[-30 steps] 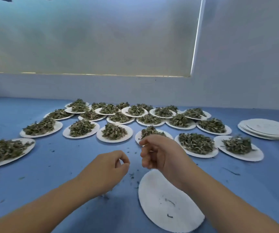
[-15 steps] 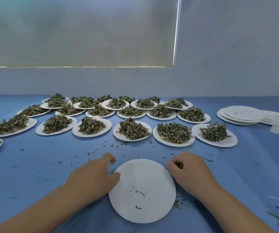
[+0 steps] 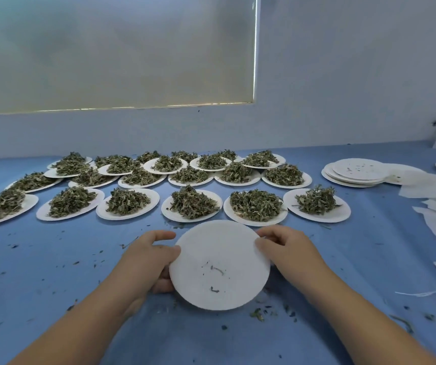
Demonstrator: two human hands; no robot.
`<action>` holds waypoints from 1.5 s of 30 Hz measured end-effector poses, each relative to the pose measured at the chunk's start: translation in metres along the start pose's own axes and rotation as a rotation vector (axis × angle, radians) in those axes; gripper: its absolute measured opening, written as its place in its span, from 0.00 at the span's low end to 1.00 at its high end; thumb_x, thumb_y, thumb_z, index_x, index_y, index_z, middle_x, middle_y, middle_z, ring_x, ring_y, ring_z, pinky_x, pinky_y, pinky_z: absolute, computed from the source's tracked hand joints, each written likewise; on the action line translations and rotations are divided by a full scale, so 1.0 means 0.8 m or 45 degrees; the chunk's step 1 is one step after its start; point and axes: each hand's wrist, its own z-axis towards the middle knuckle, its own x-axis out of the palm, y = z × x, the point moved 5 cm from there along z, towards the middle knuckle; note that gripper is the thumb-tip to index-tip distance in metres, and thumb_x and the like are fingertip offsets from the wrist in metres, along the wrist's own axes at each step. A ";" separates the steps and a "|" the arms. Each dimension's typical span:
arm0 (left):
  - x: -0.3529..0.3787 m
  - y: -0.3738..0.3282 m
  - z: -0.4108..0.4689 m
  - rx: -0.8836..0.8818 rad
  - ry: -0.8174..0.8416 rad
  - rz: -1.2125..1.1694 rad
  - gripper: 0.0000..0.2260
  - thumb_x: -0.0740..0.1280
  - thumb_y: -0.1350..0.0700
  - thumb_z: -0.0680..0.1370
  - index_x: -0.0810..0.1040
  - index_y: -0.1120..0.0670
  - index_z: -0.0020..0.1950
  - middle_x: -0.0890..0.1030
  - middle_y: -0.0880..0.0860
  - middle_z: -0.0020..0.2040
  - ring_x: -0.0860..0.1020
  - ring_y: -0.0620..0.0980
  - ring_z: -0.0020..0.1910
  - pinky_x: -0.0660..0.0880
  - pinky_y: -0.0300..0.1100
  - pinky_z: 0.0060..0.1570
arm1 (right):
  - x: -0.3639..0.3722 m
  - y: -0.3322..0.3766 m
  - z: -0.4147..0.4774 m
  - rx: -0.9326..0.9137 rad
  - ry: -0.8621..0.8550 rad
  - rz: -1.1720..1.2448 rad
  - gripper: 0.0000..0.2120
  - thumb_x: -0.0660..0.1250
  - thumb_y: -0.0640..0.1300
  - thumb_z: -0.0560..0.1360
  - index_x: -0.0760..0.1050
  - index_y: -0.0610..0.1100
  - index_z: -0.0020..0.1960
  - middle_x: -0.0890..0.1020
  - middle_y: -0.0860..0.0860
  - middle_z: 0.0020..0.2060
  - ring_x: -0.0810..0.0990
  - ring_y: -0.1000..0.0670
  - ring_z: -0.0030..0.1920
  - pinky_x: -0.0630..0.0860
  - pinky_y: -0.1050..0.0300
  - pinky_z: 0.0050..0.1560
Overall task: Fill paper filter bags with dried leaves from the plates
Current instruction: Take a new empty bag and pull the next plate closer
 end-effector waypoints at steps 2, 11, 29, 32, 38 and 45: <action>0.018 -0.010 0.006 0.006 0.004 -0.117 0.10 0.66 0.63 0.79 0.75 0.50 0.58 0.83 0.58 0.41 0.79 0.50 0.25 0.78 0.44 0.28 | -0.015 -0.002 -0.002 0.069 0.040 0.205 0.07 0.66 0.44 0.76 0.82 0.52 0.48 0.84 0.49 0.38 0.78 0.56 0.33 0.71 0.63 0.32; 0.174 -0.049 0.018 0.000 0.261 -0.375 0.06 0.65 0.62 0.80 0.74 0.55 0.55 0.80 0.59 0.50 0.81 0.54 0.34 0.77 0.42 0.27 | -0.137 -0.034 -0.018 0.323 -0.067 0.629 0.06 0.63 0.38 0.76 0.79 0.39 0.45 0.78 0.47 0.30 0.73 0.51 0.28 0.66 0.57 0.30; 0.297 -0.023 0.053 0.038 0.327 -0.191 0.07 0.61 0.62 0.79 0.78 0.55 0.50 0.77 0.56 0.38 0.71 0.49 0.23 0.67 0.39 0.23 | -0.296 -0.129 0.161 0.461 -0.752 0.976 0.06 0.56 0.33 0.78 0.70 0.39 0.44 0.73 0.45 0.31 0.74 0.52 0.25 0.70 0.66 0.20; 0.303 -0.023 0.056 0.020 0.327 -0.181 0.06 0.61 0.61 0.79 0.78 0.55 0.49 0.77 0.55 0.38 0.70 0.48 0.23 0.67 0.38 0.23 | -0.305 -0.126 0.206 0.390 -0.854 1.058 0.05 0.56 0.31 0.79 0.70 0.35 0.47 0.72 0.44 0.33 0.74 0.51 0.27 0.71 0.66 0.19; 0.311 -0.022 0.056 0.037 0.336 -0.131 0.07 0.60 0.62 0.78 0.78 0.55 0.48 0.77 0.54 0.37 0.69 0.46 0.21 0.66 0.36 0.22 | -0.313 -0.145 0.245 0.459 -0.980 0.965 0.21 0.58 0.30 0.78 0.64 0.35 0.70 0.73 0.44 0.40 0.78 0.49 0.35 0.77 0.62 0.26; 0.313 -0.022 0.057 0.044 0.341 -0.101 0.07 0.60 0.62 0.77 0.78 0.54 0.47 0.77 0.53 0.35 0.69 0.46 0.21 0.66 0.36 0.22 | -0.320 -0.160 0.254 0.510 -0.965 0.763 0.18 0.57 0.31 0.78 0.65 0.33 0.68 0.73 0.43 0.40 0.76 0.49 0.35 0.81 0.60 0.42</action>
